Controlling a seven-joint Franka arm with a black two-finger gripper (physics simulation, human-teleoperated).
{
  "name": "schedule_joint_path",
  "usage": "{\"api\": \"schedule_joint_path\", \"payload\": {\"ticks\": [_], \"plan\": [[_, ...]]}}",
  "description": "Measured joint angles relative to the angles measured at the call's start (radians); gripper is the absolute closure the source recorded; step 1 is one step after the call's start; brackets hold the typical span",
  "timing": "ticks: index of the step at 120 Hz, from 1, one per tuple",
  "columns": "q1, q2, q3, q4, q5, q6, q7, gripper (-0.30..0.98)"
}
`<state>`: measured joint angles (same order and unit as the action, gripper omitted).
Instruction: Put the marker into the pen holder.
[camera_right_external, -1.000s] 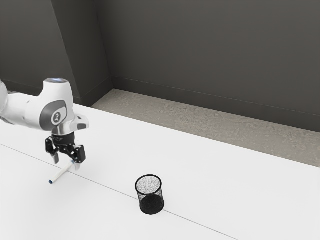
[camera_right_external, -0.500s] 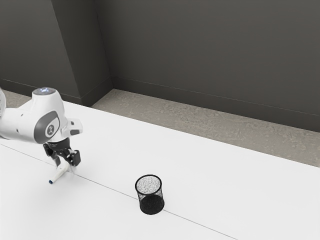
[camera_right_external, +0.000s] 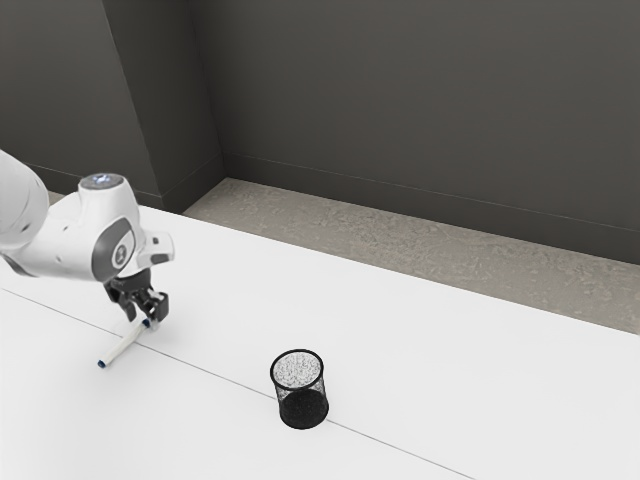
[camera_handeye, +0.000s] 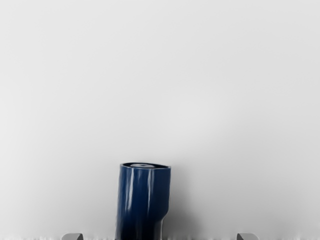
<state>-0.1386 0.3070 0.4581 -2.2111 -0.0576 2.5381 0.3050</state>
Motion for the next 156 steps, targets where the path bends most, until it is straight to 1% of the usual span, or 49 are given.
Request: {"api": "schedule_joint_path", "payload": {"ticks": [25, 64, 76, 103, 126, 136, 149, 156], "plan": [[0.005, 0.000, 0.000, -0.018, -0.051, -0.001, 0.027, 0.32], [0.012, 0.002, 0.002, -0.027, -0.065, -0.005, 0.059, 0.40], [0.016, 0.002, 0.002, -0.027, -0.065, -0.006, 0.066, 0.46], [0.017, 0.002, 0.002, -0.027, -0.064, -0.006, 0.078, 0.64], [0.017, -0.006, 0.003, -0.026, -0.054, -0.006, 0.079, 0.72], [0.016, -0.036, 0.005, -0.025, -0.048, -0.014, 0.077, 0.74], [0.004, -0.117, 0.006, -0.025, -0.041, -0.044, 0.074, 0.76], [-0.017, -0.168, 0.006, -0.026, -0.037, -0.067, 0.072, 0.76]]}}
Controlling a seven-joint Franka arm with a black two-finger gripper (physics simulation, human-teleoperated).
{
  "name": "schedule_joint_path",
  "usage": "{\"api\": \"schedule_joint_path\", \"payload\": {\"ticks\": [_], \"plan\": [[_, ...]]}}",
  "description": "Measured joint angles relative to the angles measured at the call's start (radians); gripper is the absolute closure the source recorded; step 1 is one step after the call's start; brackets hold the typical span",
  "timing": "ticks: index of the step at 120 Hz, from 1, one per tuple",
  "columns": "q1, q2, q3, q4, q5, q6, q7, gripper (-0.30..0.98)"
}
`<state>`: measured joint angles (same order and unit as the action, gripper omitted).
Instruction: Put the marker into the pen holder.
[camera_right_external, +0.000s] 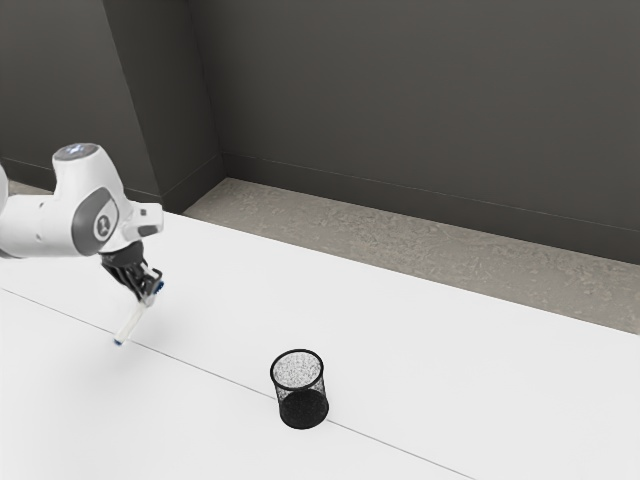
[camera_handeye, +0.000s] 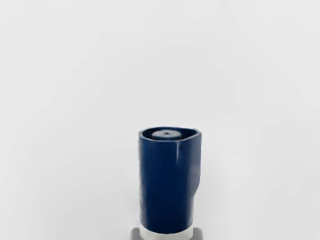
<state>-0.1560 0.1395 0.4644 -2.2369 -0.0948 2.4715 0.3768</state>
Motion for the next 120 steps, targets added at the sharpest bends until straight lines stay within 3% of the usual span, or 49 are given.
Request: {"api": "schedule_joint_path", "payload": {"ticks": [38, 53, 90, 120], "plan": [[-0.147, -0.305, -0.028, -0.123, 0.010, -0.092, -0.025, 0.77], [-0.169, -0.384, -0.127, -0.158, 0.012, -0.109, -0.047, 0.77], [-0.174, -0.452, -0.408, -0.177, 0.008, -0.132, -0.145, 0.77], [-0.174, -0.380, -0.497, -0.171, -0.014, -0.005, -0.218, 0.77]]}}
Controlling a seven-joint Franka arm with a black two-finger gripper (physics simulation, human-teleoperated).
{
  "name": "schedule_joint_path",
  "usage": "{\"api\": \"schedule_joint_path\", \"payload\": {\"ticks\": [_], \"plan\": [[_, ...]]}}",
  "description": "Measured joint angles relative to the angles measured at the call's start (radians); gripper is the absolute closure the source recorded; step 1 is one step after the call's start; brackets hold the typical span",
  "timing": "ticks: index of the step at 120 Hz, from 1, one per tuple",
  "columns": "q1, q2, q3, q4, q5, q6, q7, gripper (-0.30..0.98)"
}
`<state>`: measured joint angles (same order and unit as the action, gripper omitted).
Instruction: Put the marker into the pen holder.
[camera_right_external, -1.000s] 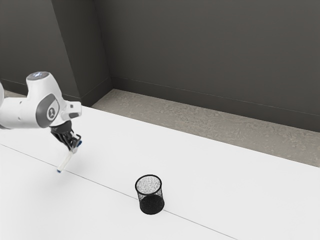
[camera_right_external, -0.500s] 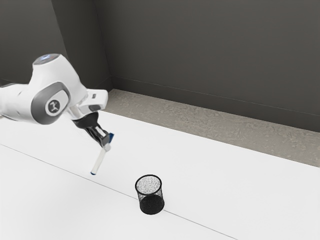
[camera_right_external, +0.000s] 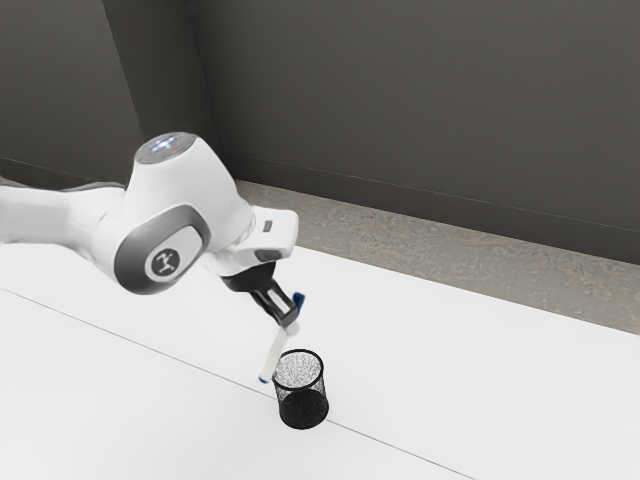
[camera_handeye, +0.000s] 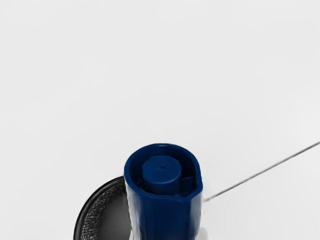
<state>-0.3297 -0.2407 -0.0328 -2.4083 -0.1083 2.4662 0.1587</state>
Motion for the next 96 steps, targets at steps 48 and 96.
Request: {"api": "schedule_joint_path", "payload": {"ticks": [48, 96], "plan": [[0.042, 0.088, 0.001, -0.002, 0.002, 0.182, -0.038, 0.75], [0.039, 0.114, 0.000, -0.039, -0.007, 0.236, -0.034, 0.74]]}}
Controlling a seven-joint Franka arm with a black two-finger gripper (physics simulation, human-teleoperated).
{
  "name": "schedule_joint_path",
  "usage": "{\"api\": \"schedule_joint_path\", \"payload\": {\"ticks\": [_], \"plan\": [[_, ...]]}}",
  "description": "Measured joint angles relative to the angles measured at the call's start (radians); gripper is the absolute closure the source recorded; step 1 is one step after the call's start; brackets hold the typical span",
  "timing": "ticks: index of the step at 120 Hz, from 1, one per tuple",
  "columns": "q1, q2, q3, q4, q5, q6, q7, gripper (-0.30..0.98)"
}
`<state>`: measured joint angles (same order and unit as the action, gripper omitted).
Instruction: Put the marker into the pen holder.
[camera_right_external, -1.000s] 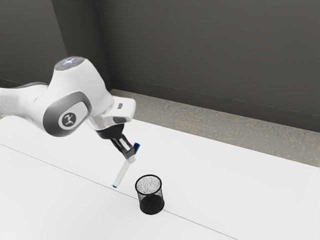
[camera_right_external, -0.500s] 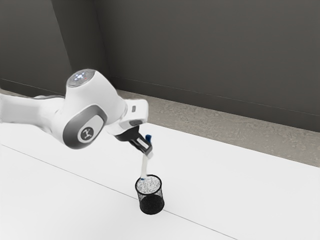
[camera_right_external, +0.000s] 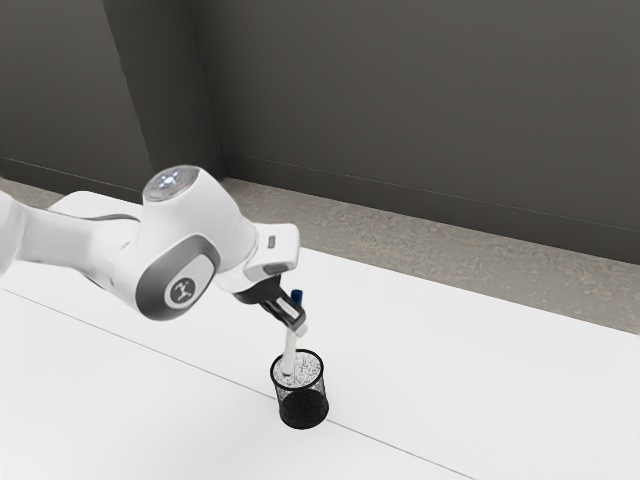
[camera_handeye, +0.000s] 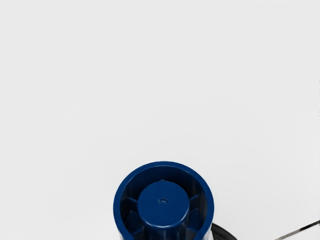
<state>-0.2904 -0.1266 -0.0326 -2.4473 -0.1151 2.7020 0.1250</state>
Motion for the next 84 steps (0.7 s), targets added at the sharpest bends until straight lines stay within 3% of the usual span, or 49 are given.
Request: {"api": "schedule_joint_path", "payload": {"ticks": [32, 49, 62, 69, 78, 84], "plan": [[-0.003, 0.023, -0.002, -0.029, -0.005, 0.068, 0.010, 0.73], [-0.009, 0.027, 0.000, -0.029, -0.005, 0.082, 0.036, 0.42], [-0.006, 0.013, 0.001, -0.019, -0.006, 0.072, 0.054, 0.25], [0.015, -0.032, 0.027, 0.072, -0.005, -0.035, 0.059, 0.19], [0.056, -0.052, 0.075, 0.458, 0.084, -0.358, 0.033, 0.13], [0.073, -0.055, 0.099, 0.621, 0.131, -0.539, 0.014, 0.11]]}}
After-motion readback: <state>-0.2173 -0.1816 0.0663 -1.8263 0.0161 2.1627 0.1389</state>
